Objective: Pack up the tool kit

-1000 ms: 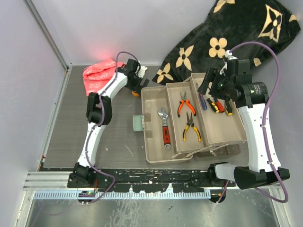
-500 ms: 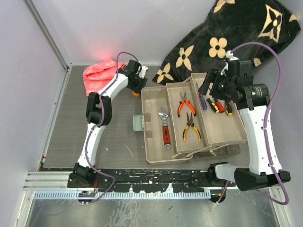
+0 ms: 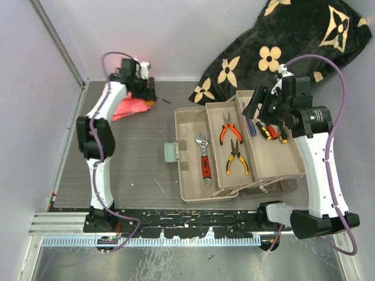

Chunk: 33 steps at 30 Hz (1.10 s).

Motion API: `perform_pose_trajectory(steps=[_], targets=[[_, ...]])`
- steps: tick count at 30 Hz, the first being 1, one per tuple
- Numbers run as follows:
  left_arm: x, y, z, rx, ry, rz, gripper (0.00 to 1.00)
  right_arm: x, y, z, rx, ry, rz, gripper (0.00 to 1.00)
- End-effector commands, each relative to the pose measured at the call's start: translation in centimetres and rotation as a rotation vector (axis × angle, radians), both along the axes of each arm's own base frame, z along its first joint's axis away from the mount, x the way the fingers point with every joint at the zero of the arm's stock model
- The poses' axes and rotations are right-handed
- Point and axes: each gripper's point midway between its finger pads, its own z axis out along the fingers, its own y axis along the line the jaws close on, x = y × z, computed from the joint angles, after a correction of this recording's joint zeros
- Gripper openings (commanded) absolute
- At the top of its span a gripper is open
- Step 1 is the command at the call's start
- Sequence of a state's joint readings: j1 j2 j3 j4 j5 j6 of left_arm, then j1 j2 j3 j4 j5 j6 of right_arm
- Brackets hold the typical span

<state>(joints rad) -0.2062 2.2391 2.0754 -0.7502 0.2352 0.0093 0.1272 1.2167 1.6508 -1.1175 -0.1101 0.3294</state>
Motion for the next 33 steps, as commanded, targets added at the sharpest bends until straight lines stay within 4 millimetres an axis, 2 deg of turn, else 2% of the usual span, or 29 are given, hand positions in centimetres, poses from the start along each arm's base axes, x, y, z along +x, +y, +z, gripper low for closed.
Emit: perform_pose_trajectory(steps=[1, 2, 4, 7, 8, 13, 17, 22, 25, 33], targets=[[-1.3, -2.4, 17.9, -0.369, -0.271, -0.025, 0.30, 1.5, 2.4, 2.9, 0.107, -0.148, 0.081, 0.78], [-1.9, -3.4, 20.4, -0.472, -0.285, -0.022, 0.30, 1.9, 2.8, 3.0, 0.124, -0.163, 0.092, 0.77], [-3.1, -4.7, 23.3, -0.652, -0.259, 0.022, 0.29, 2.8, 3.5, 3.6, 0.143, -0.201, 0.109, 0.77], [-4.3, -6.5, 27.4, -0.918, -0.272, 0.067, 0.28, 4.1, 5.7, 3.7, 0.146, -0.225, 0.152, 0.77], [-4.7, -7.0, 28.0, -0.968, -0.271, 0.078, 0.28, 4.5, 6.6, 3.7, 0.140, -0.234, 0.165, 0.76], [-6.9, -10.2, 29.5, -1.103, -0.213, 0.098, 0.29, 6.1, 11.8, 4.8, 0.106, -0.318, 0.219, 0.76], [-7.6, -11.7, 30.0, -1.156, -0.158, 0.113, 0.29, 7.4, 14.5, 6.2, 0.126, -0.441, 0.201, 0.76], [-8.0, -12.1, 30.3, -1.212, -0.087, 0.151, 0.30, 8.7, 17.1, 6.8, 0.074, -0.581, 0.160, 0.76], [-8.3, -12.2, 30.4, -1.238, -0.064, 0.163, 0.31, 9.2, 18.8, 6.6, 0.043, -0.626, 0.139, 0.76], [-9.0, -12.1, 30.4, -1.289, -0.038, 0.171, 0.31, 10.4, 22.8, 7.9, 0.061, -0.716, 0.133, 0.75]])
